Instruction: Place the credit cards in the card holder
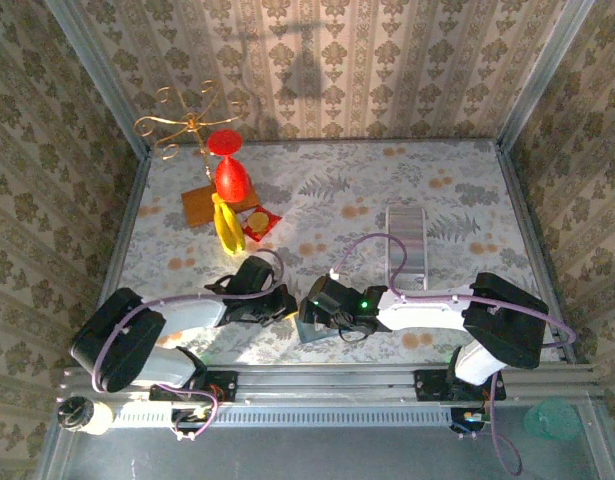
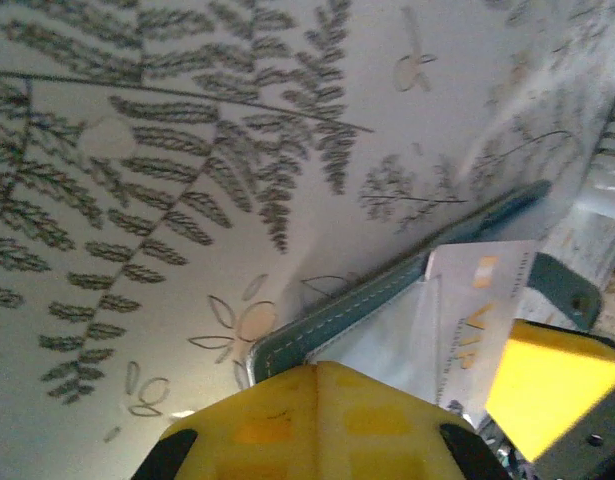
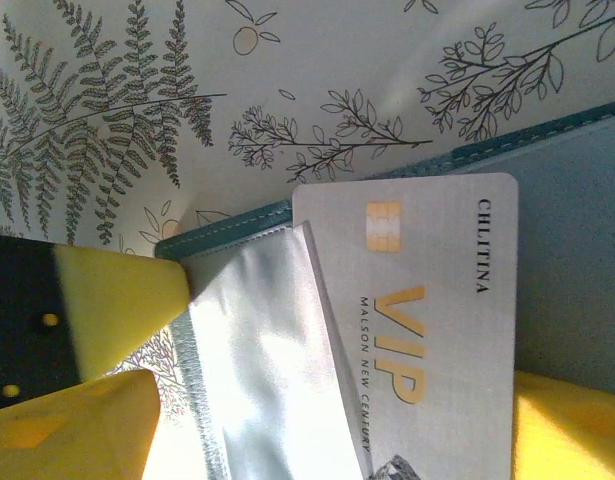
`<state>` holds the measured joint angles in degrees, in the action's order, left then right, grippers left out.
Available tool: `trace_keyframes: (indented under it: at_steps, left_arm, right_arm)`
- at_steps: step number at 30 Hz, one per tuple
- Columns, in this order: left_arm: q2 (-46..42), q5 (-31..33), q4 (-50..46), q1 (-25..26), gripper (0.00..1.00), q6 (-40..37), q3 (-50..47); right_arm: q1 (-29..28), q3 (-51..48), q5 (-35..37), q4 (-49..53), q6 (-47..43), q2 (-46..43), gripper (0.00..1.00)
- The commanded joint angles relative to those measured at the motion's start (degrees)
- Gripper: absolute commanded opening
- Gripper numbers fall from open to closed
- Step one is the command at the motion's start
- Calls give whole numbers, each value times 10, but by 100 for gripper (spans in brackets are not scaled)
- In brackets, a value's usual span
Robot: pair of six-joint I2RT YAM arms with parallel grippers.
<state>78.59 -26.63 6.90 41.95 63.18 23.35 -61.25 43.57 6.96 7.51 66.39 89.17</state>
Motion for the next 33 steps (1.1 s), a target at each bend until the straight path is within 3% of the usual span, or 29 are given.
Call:
trace_keyframes:
  at_steps: [1,9,23,33]
  left_arm:
    - [11,-2,-15,3,0,-31,-3]
    - [29,6,-21,8,0,-48,-20]
    - [41,11,-39,12,0,-66,-7]
    - [45,15,-48,17,0,-71,1]
  right_arm:
    - [3,10,-1,19,-9,-14,82]
    - [5,1,4,18,-5,-28,77]
    - [13,-26,-2,-3,-1,-43,30]
    - [32,-66,-34,-27,-6,-61,10]
